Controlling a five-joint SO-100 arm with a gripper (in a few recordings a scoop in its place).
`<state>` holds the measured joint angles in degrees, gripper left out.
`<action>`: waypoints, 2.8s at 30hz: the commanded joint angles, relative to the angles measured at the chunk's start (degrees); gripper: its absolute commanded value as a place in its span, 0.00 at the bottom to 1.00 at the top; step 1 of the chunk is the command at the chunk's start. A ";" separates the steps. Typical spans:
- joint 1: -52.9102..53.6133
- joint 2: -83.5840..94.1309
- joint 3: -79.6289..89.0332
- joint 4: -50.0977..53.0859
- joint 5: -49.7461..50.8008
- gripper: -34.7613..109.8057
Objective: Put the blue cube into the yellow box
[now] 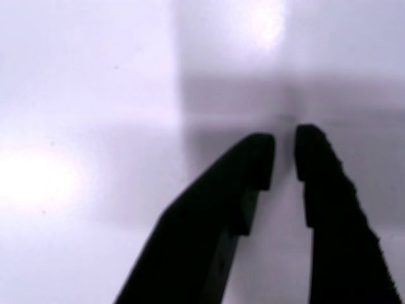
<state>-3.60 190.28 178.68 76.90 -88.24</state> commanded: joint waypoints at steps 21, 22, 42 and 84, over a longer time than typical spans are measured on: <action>-6.77 -11.60 -10.28 -13.27 -5.10 0.34; -8.35 -14.15 -12.92 -16.00 -3.52 0.36; -37.27 -53.44 -37.44 -49.39 5.10 0.56; -55.20 -90.79 -29.00 -104.85 1.49 0.57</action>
<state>-57.57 98.88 151.79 -23.38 -86.48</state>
